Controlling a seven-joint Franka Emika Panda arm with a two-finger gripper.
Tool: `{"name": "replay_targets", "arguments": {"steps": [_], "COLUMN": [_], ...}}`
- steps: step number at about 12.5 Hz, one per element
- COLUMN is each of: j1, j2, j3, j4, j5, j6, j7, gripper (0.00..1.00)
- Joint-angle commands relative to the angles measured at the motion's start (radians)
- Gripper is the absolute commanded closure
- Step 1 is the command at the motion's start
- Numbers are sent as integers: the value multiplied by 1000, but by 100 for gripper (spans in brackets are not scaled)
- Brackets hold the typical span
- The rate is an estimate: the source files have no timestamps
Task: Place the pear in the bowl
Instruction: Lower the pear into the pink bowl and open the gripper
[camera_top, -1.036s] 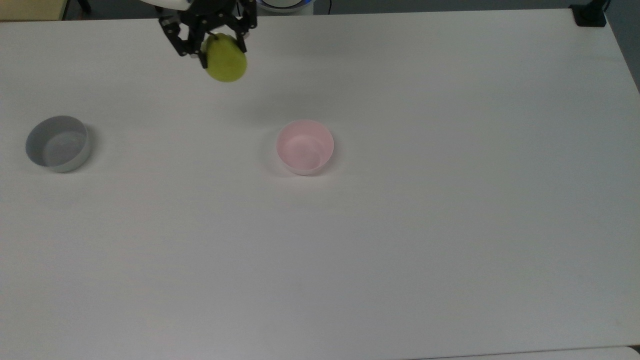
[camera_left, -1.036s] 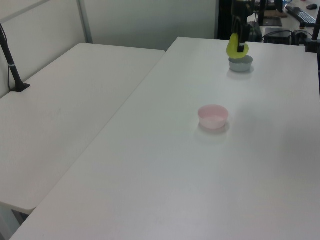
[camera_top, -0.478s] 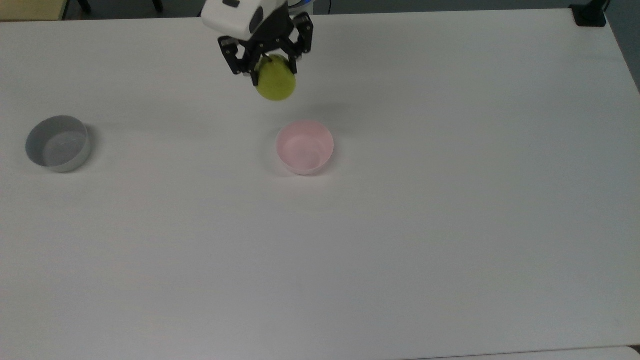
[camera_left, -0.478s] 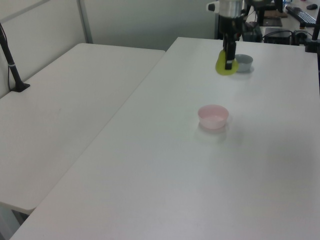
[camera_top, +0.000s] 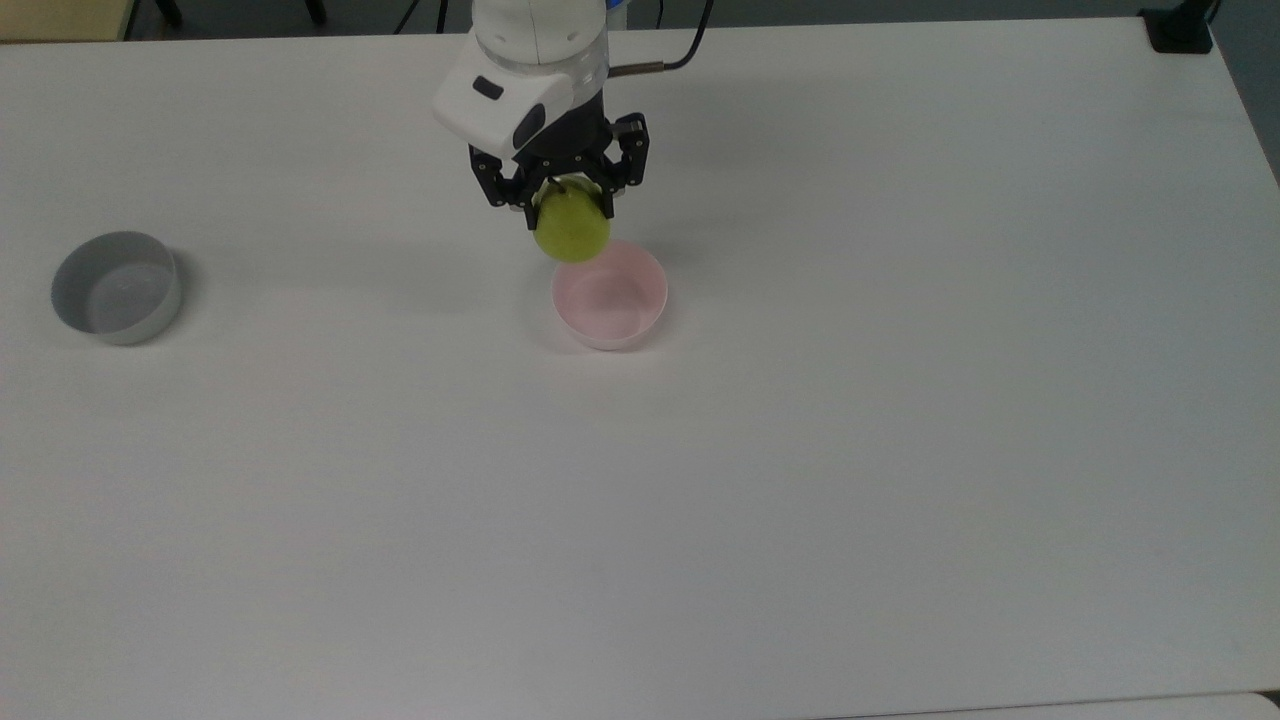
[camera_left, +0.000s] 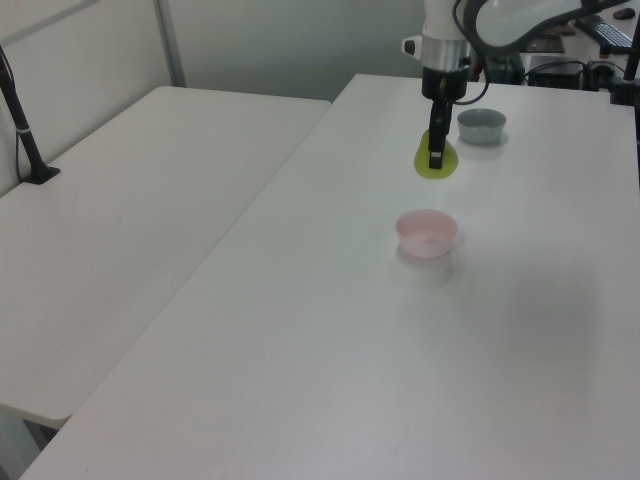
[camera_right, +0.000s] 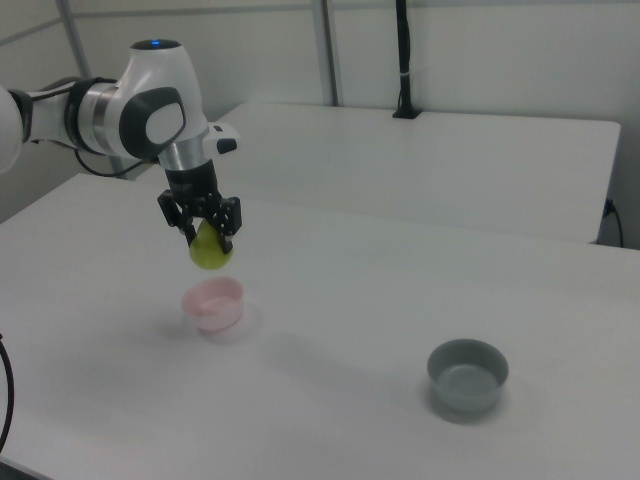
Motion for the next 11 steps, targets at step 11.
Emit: {"name": "replay_targets", "arguments": {"steps": [11], "j1": [79], "j2": [135], "j3": [-7], "j4": [-121], "j5": [-3], "j6": [275], "j7": [119], "gripper": [87]}}
